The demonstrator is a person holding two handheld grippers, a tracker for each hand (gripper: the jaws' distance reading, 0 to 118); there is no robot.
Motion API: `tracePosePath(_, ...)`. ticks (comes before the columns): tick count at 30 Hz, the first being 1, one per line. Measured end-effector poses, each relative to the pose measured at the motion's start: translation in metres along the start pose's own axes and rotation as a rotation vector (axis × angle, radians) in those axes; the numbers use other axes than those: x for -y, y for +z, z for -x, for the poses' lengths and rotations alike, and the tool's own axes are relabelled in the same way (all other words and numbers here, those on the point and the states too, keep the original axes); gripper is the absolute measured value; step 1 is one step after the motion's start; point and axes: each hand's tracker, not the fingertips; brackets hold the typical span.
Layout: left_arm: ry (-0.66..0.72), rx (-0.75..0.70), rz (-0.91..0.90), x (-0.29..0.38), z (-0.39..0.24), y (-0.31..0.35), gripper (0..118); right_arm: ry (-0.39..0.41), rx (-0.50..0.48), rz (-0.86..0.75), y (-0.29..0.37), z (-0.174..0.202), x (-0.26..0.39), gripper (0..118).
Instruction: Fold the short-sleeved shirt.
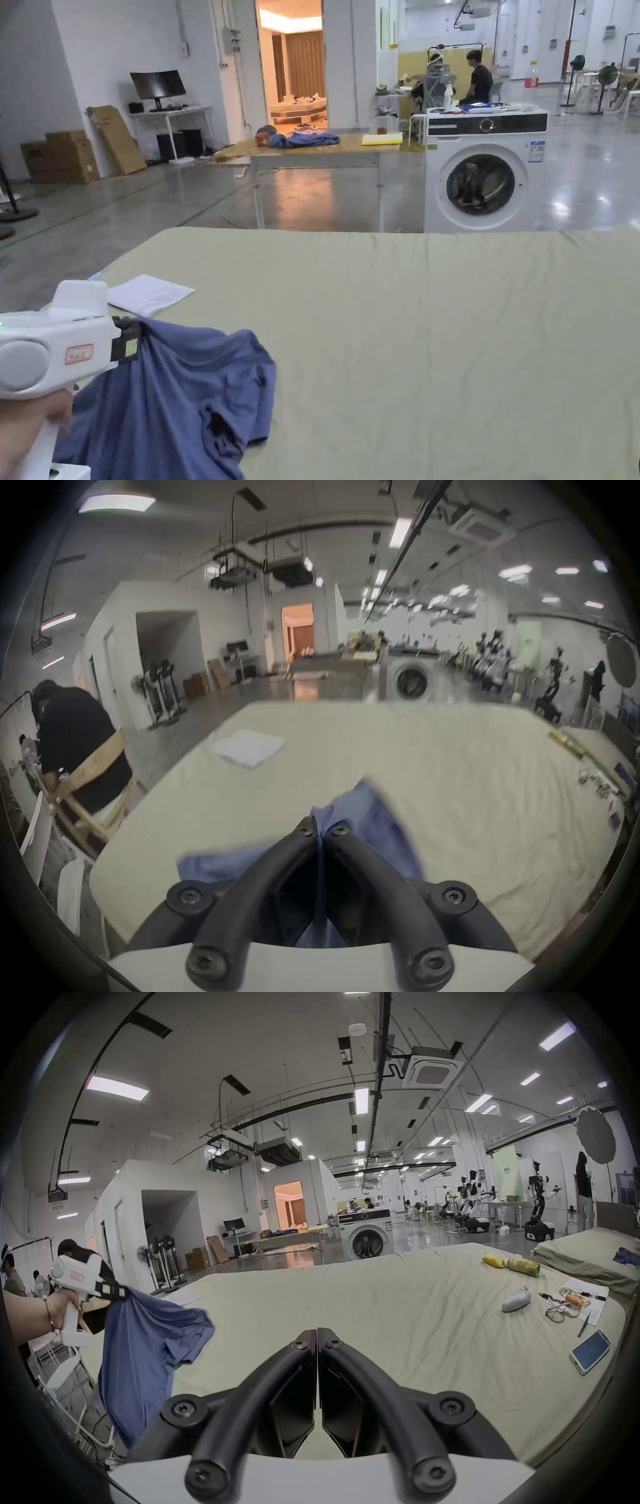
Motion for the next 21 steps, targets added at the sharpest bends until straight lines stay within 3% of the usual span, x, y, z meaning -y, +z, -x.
tracePosePath(3, -0.005, 0.043, -0.127, -0.05, -0.035, 0.042, 0, -0.022, 0.018, -0.033, 0.014, -0.008, -0.01, 0)
tracePosePath(8, -0.138, 0.176, -0.262, -0.122, -0.114, 0.095, 0, -0.045, 0.056, -0.111, 0.037, -0.022, -0.028, 0)
tracePosePath(13, -0.209, 0.405, -0.319, -0.157, -0.2, 0.127, 0, -0.078, 0.085, -0.151, 0.055, -0.038, -0.039, 0)
tracePosePath(16, -0.289, 0.5, -0.315, -0.162, -0.256, 0.132, 0, -0.087, 0.101, -0.169, 0.066, -0.047, -0.043, 0)
tracePosePath(21, -0.376, 0.612, -0.124, -0.13, -0.337, 0.096, 0, -0.093, 0.168, -0.193, 0.08, -0.07, -0.045, 0)
